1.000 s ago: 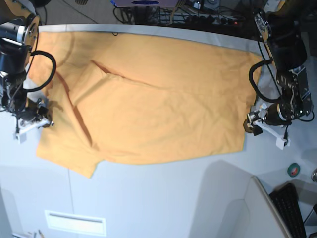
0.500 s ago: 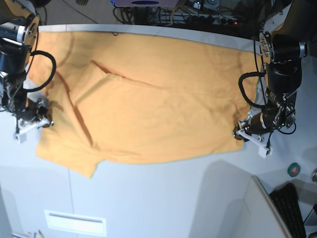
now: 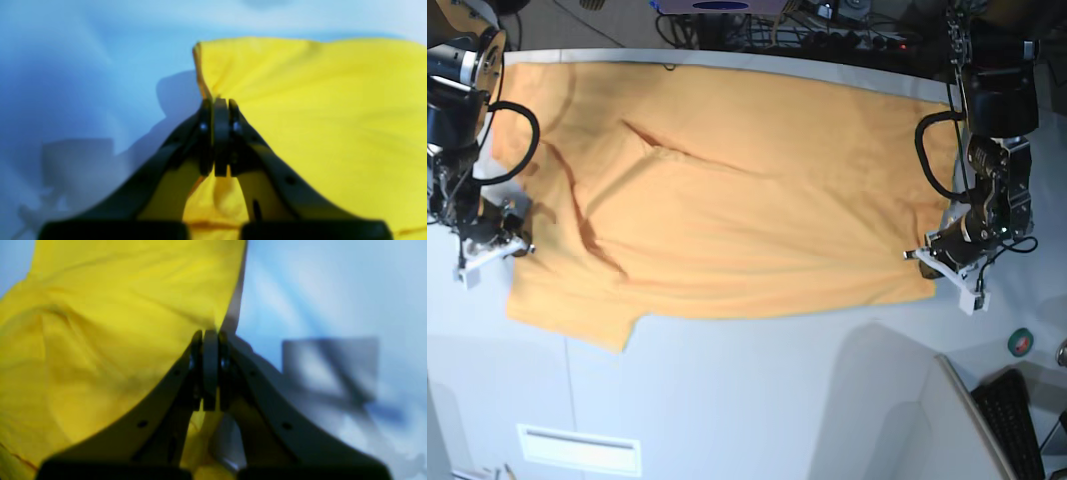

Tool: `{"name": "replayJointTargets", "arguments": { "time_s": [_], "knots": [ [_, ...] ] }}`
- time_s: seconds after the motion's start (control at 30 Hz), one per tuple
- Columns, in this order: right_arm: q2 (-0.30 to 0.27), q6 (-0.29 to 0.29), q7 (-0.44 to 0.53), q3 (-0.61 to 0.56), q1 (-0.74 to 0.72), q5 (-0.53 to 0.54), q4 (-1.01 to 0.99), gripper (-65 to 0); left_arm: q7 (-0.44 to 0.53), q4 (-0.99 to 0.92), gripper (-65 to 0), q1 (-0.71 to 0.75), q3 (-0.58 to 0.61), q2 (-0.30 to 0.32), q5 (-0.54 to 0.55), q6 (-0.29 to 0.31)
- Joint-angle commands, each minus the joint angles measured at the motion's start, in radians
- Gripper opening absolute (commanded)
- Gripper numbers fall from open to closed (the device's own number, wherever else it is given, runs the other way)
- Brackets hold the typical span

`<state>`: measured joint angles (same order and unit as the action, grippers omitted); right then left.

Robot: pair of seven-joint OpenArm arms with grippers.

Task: Layout the t-shirt on the table in an organized manner, then fold the t-shirt properly
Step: 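Lift the hem corner with the left gripper and fold it toward the collar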

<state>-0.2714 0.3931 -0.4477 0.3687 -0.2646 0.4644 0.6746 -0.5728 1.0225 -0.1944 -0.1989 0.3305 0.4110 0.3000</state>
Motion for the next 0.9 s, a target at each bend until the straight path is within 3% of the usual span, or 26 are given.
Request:
{"name": "replayJointTargets", "arguments": {
  "time_s": [0.0, 0.2, 0.33, 0.63, 0.87],
  "knots": [
    [-0.018, 0.005, 0.01, 0.002, -0.017, 0.006, 0.015, -65.0, 0.015, 0.054, -65.0, 0.0, -0.004, 0.019, 0.006, -0.005],
    [-0.018, 0.005, 0.01, 0.0, -0.017, 0.006, 0.015, -65.0, 0.014, 0.249, -65.0, 0.14, -0.003, 0.04, 0.006, -0.006],
    [-0.018, 0.005, 0.01, 0.0, -0.017, 0.006, 0.015, -65.0, -0.065, 0.332, -65.0, 0.212, -0.012, 0.042, 0.006, -0.006],
    [-0.015, 0.005, 0.01, 0.0, -0.017, 0.006, 0.015, -65.0, -0.072, 0.565, -65.0, 0.362, -0.003, 0.042, -0.008, -0.006],
    [-0.016, 0.005, 0.01, 0.0, -0.015, 0.006, 0.015, -65.0, -0.072, 0.628, -65.0, 0.451, 0.075, 0.003, -0.329, -0.005]
  ]
}}
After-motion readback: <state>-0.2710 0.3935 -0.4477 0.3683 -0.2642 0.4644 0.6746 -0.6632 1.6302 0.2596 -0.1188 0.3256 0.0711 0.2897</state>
